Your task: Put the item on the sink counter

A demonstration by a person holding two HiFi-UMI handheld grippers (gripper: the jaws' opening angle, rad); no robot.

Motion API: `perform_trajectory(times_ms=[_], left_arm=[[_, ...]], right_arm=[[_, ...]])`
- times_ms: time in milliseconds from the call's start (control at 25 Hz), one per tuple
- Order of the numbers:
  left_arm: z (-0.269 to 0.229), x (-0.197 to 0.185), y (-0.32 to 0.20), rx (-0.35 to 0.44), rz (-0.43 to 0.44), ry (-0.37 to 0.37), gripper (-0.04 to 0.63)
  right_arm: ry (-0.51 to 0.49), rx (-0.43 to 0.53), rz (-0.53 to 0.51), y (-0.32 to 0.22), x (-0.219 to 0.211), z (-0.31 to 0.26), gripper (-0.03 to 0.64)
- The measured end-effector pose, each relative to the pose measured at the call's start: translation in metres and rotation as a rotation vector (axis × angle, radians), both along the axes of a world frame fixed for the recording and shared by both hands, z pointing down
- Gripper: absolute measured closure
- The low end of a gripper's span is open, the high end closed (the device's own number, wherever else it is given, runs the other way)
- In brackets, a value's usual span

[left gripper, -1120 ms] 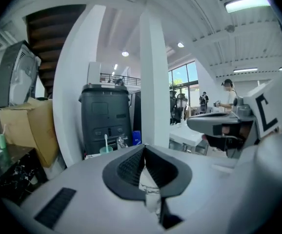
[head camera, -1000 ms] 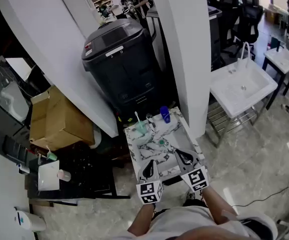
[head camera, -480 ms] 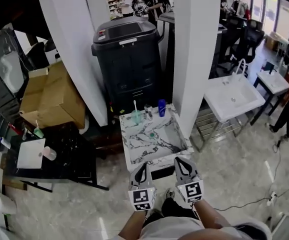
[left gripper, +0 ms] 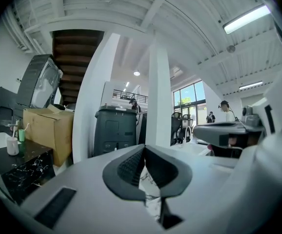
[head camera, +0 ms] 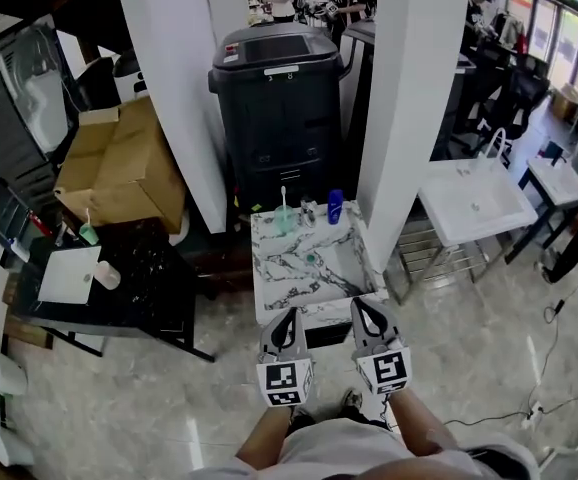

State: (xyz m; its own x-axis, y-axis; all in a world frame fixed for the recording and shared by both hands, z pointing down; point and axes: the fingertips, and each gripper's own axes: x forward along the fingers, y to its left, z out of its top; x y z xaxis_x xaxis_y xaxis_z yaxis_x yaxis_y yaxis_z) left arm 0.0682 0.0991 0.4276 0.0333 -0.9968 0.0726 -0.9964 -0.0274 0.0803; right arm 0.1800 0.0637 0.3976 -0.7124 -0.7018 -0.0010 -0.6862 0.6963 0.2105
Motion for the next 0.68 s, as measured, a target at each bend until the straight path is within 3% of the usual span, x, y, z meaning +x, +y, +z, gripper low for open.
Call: perform_trajectory(times_ms=[120,280,320,480,680], left_arm=[[-0.001,0.016,-0.014,-0.001,0.027,-0.025,0.584],[0.004,0.049,-0.028,-0.018,0.081,-0.038,0.584],[0.003,0.057,-0.033,-0.017,0.093,-0.045,0.584],[0.000,0.074,-0.051,-0.026,0.110,-0.050,0.584],[0.017,0.084,-0.064,-0.072,0.065,0.032,0.584]], right_arm=[[-0.013,0.009,0.001,-0.010,0.010,-0.004,0.612],[-0.115,-0.143,-0.024,-0.025,0.030,0.011,0.612],[-0.111,-0.145,-0.025,-0.029,0.034,0.011,0.612],[0.014,-0.020,-0.010,-0.034,0.043,0.005,0.612],[0.136,0.031,-0.020,-0.041,0.060,0.003,0.612]])
